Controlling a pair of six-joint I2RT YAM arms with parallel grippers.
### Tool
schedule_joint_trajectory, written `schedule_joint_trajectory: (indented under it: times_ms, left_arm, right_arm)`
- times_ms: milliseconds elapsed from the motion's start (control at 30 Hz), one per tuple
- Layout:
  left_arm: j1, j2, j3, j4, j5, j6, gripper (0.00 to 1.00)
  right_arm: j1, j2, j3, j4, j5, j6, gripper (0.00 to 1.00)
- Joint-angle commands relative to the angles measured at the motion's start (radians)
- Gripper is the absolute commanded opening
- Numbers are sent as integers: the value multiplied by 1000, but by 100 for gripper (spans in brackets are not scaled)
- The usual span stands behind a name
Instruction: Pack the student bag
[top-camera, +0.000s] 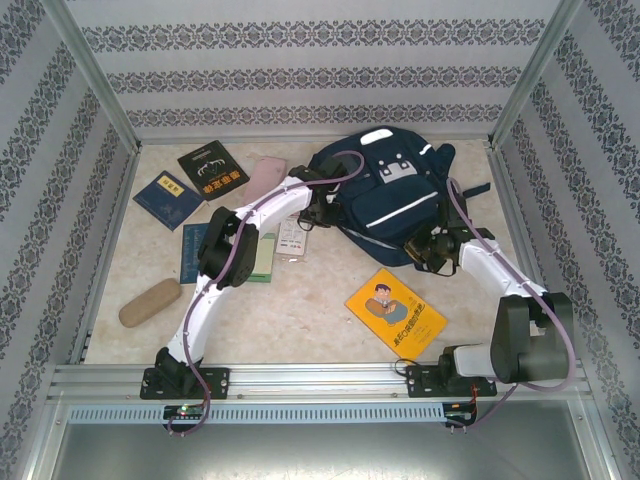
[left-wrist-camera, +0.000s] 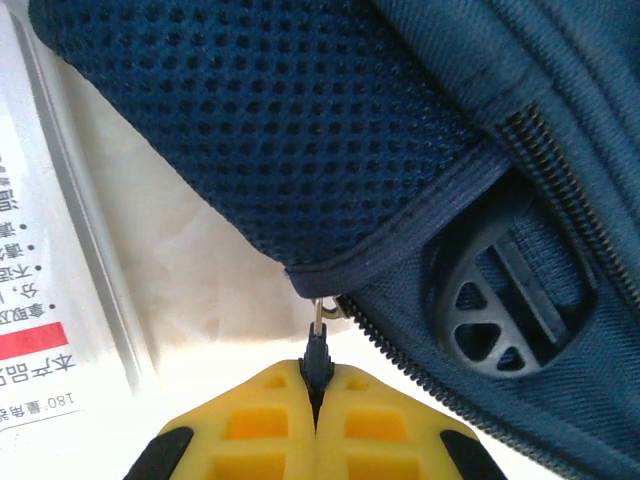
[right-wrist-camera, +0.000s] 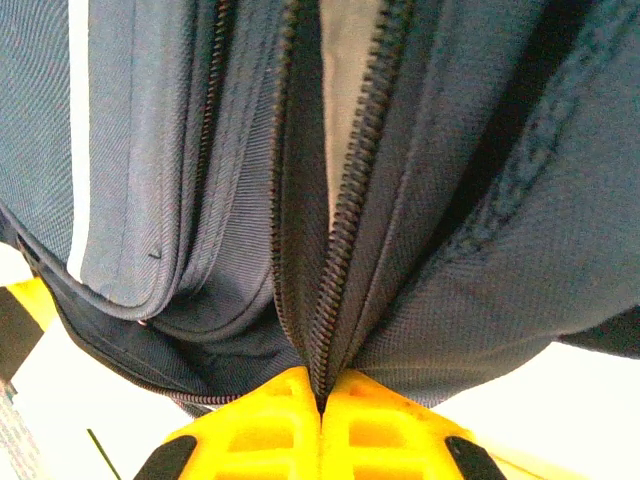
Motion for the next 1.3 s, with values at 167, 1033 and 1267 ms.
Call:
schedule_joint_trajectory:
  times_ms: [167,1033,1267]
  left_arm:
    - [23,117,224,-40,-37,-28,2]
    - [71,-273,-87,85,-6,-96,60]
    - [20,-414,-419,229,43,-258,53]
  right_arm:
    - [236,-9,143,41,-48,27,0]
    - [348,252,409,-130,-77,-303,42]
    - [259,342,534,-189,42,-456,44]
